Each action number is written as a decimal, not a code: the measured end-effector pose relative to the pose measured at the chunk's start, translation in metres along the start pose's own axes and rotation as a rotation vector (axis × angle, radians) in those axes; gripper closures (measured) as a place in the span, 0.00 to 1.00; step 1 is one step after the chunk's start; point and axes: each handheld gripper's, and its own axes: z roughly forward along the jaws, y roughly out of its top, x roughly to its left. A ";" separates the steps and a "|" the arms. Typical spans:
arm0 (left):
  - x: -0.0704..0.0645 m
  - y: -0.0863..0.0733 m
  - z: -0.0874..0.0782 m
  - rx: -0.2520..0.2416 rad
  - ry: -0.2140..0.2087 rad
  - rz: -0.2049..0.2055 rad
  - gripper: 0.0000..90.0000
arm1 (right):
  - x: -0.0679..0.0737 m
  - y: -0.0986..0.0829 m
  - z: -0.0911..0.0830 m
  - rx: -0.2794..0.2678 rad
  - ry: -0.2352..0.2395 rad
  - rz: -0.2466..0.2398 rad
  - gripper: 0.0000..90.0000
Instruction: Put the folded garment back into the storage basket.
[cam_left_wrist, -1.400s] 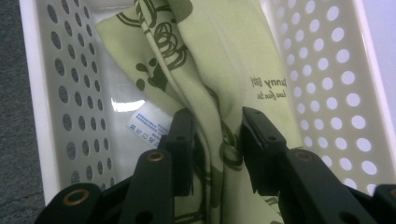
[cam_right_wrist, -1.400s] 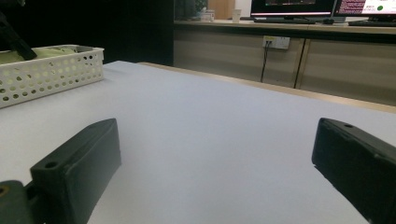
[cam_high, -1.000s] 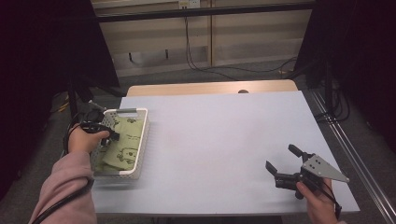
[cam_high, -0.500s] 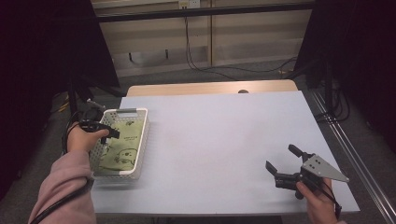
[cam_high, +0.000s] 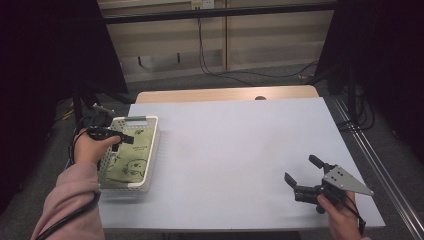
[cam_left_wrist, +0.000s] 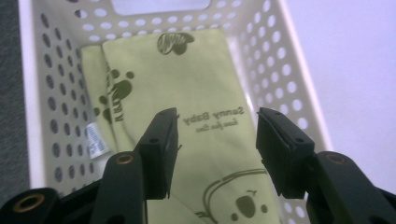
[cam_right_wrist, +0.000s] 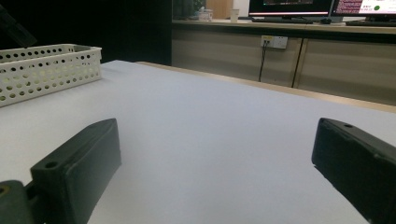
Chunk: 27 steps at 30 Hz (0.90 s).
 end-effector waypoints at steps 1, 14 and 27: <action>-0.002 -0.001 0.001 -0.031 -0.002 -0.010 0.52 | 0.000 0.000 0.000 0.000 0.000 0.000 0.01; -0.016 -0.015 -0.004 -0.160 -0.099 0.056 0.37 | 0.001 0.000 0.001 0.007 -0.009 -0.004 0.01; -0.031 -0.029 -0.007 -0.264 -0.165 0.088 0.29 | 0.000 0.000 0.001 0.006 -0.006 -0.003 0.01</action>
